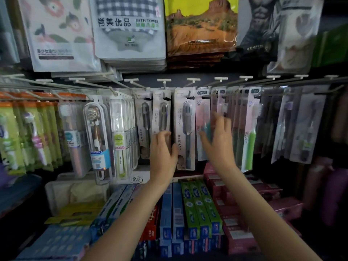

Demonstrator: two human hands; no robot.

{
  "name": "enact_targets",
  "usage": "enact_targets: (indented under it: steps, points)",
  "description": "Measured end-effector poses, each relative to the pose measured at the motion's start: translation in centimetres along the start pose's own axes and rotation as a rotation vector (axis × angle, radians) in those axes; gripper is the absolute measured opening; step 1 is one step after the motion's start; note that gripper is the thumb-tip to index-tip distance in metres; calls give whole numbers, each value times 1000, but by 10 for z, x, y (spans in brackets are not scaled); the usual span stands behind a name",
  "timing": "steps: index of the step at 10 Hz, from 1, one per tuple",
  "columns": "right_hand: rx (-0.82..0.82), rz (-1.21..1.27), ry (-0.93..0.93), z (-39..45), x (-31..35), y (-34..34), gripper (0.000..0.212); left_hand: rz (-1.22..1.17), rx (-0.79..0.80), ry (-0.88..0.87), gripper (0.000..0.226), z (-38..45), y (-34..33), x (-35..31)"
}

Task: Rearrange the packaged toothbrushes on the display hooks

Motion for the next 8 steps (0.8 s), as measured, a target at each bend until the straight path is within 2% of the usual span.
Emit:
enact_targets:
  steps: [1,2,3,4,5,6,7,8]
  points:
    - [-242,-170,-112,-5,-22,42,46,109,-51,-189,36,-7,-1,-21]
    - [-254,-179,-380,-13,-64,67,62,200,-11,-312,38,-12,-13,-34]
    - [-7,-34,-625,-24,-99,61,76,259,14,-323,34,-14,-21,-40]
    - [50,-39,-628,-38,-106,48,65,255,66,-281,33,-14,-29,-37]
    - [-7,-41,-638,-42,-97,40,58,242,103,-265,35,-16,-31,-34]
    - [0,-47,-644,-39,-96,30,59,256,119,-238,35,-18,-29,-32]
    - [-35,-137,-669,-41,-87,33,71,243,115,-234,35,-19,-20,-31]
    - [-151,-209,-538,-30,-69,53,68,169,93,-255,39,-24,-7,-25]
Point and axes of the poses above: each hand's wrist, its own z-axis towards the middle knuckle, its own y-axis out of the back of the hand, x = y × z, the point moved 5 cm from there along z, towards the middle knuckle, and after that the axes turned 3 degrees about y, right-handed, at the moved point
